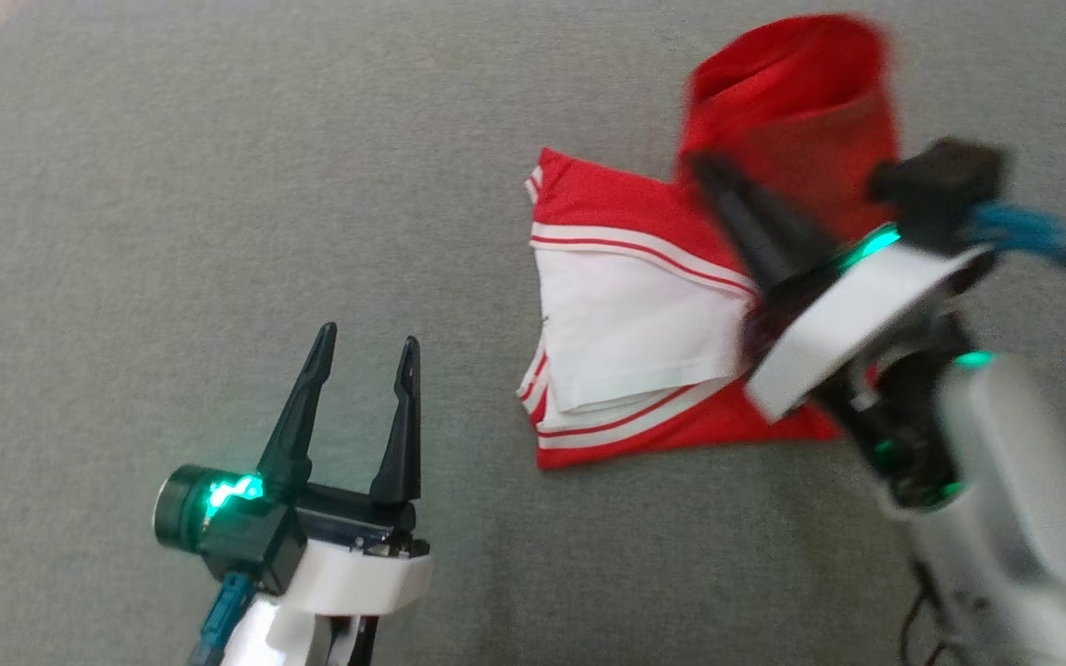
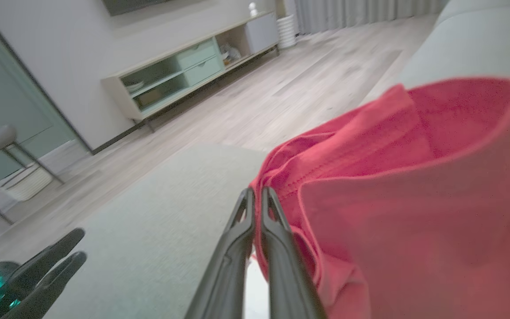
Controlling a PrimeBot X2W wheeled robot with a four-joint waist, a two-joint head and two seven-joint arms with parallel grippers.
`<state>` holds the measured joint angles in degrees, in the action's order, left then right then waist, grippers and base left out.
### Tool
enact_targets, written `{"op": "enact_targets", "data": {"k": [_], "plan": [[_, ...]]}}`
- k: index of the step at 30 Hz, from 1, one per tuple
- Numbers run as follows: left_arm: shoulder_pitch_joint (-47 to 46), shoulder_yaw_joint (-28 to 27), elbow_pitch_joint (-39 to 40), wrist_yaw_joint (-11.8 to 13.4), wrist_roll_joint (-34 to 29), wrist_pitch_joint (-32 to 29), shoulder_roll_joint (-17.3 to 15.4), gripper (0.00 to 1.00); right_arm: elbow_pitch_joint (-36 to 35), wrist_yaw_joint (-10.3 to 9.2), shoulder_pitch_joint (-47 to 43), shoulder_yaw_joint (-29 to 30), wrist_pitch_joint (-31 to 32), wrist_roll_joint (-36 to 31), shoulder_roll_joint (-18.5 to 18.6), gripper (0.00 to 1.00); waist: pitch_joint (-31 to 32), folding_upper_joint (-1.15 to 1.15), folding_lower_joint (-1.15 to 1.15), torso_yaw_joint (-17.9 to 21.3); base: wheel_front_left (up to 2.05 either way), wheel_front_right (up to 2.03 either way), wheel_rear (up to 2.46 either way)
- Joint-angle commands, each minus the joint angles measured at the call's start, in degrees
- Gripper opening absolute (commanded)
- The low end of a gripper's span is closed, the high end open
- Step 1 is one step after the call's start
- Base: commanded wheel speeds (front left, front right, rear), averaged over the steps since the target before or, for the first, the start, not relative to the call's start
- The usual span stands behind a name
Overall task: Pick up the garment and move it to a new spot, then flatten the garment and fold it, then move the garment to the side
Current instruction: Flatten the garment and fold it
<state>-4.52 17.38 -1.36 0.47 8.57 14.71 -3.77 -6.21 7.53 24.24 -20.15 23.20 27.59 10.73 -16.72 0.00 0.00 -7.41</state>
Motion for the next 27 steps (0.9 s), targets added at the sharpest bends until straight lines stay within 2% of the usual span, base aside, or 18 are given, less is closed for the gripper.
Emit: {"op": "enact_targets", "data": {"k": [1, 8, 9, 10, 15, 22, 27], "plan": [[-1.25, -2.01, 1.5, -0.1, -0.19, 0.29, 0.21, 1.0, -1.77, -0.04, 1.11, -1.32, -0.22, 0.53, -1.03, 0.0, -0.2, 0.0, 0.0, -0.77, 0.0, 0.0, 0.0], [-1.21, -2.22, 0.9, -0.47, 0.23, 0.29, 0.62, 1.0, 5.51, -0.04, 0.49, -10.5, -0.85, 1.35, -1.95, 0.01, -0.83, 0.0, 0.0, -2.88, 0.0, 0.0, 0.0], [-1.19, -2.27, 0.83, -0.48, 0.3, 0.29, 0.66, 1.0, 6.35, -0.04, 0.42, -11.22, -1.15, 1.44, -2.16, 0.69, -0.91, 0.0, 0.0, -2.95, 0.0, 0.0, 0.0], [-1.16, -2.3, 0.71, -0.51, 0.36, 0.29, 0.69, 1.0, 7.03, -0.04, 0.37, -11.66, -1.63, 1.52, -2.5, 1.0, -0.95, 0.0, 0.0, -2.97, 0.0, 0.0, 0.0], [-0.85, -2.73, 0.33, -0.47, 0.38, 0.29, 0.79, 1.0, 5.82, -0.04, 0.75, -12.07, -5.22, 2.45, -2.38, 1.0, -0.39, 0.0, 0.0, -1.8, 0.0, 0.0, 0.0], [0.54, -4.9, 1.31, -0.39, 1.2, 0.29, 0.85, 1.0, 0.14, -0.04, -3.14, -1.37, -15.79, -0.72, 1.14, 1.0, 3.09, 0.0, 0.0, 1.91, 0.0, 0.0, 0.0], [2.77, -5.94, 0.82, 0.1, 2.02, 0.29, 0.87, 1.0, 1.26, -0.04, -9.94, 6.14, -26.11, -3.71, 3.53, 1.0, 7.26, 0.0, 0.0, 3.9, 0.0, 0.0, 0.0]]}}
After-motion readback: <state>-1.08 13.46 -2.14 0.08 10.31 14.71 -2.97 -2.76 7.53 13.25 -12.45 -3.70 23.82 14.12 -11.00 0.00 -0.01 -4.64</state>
